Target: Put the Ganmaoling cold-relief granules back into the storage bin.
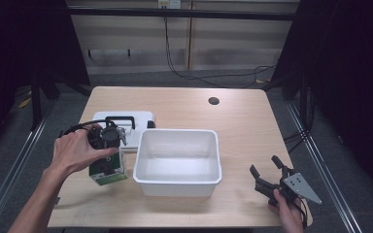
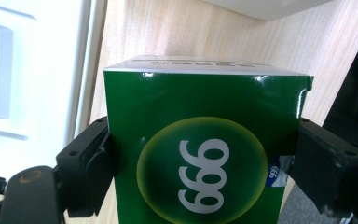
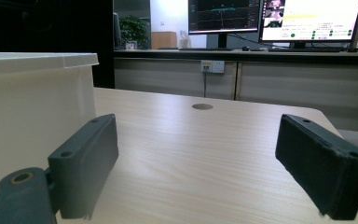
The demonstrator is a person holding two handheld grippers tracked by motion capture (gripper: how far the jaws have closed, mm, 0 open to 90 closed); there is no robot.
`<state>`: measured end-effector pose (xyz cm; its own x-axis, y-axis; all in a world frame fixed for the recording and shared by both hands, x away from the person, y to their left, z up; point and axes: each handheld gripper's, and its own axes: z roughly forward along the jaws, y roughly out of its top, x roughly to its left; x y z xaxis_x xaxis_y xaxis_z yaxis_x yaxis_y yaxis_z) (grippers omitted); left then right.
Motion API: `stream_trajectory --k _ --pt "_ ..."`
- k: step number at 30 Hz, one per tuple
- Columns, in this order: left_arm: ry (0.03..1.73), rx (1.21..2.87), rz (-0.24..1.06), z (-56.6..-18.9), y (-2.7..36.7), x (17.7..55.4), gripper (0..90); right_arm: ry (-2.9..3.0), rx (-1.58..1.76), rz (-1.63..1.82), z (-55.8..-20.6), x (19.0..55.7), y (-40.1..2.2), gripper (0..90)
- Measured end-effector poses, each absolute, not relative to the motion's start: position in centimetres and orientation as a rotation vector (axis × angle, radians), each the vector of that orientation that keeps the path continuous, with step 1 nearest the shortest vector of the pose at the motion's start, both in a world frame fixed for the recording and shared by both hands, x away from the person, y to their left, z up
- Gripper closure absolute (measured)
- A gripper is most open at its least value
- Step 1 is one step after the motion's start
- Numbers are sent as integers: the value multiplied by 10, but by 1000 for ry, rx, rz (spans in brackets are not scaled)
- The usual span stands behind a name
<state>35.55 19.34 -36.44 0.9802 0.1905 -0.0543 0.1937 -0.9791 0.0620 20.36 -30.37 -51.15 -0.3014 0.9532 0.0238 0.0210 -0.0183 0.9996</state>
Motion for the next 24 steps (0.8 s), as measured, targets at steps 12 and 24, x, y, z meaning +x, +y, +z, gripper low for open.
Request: stream_trajectory --k 12,24 --pt "297 3075 -61 -343 193 357 160 1436 1079 1442 -511 204 -304 124" --pt "261 3072 -48 -312 190 353 160 1436 1080 1443 -511 204 -304 124"
